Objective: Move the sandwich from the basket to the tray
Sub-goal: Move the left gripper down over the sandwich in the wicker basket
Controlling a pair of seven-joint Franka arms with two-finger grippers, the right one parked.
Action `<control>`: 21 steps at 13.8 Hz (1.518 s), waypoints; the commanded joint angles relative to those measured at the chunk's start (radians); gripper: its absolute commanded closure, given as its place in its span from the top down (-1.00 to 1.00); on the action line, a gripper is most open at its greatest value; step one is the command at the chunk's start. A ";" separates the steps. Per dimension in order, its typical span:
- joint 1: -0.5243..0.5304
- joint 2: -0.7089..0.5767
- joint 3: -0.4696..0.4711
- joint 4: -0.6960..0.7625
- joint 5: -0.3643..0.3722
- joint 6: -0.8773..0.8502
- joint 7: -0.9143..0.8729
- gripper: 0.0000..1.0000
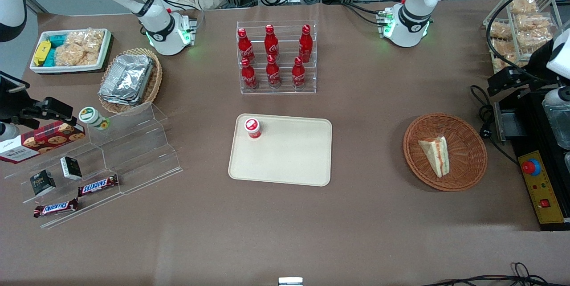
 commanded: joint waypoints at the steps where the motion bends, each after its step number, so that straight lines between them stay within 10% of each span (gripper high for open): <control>1: 0.007 -0.018 -0.004 -0.015 0.011 -0.012 -0.037 1.00; 8: -0.008 0.131 -0.015 -0.006 0.006 0.005 -0.147 1.00; 21: -0.019 0.386 -0.009 -0.429 0.022 0.819 -0.233 1.00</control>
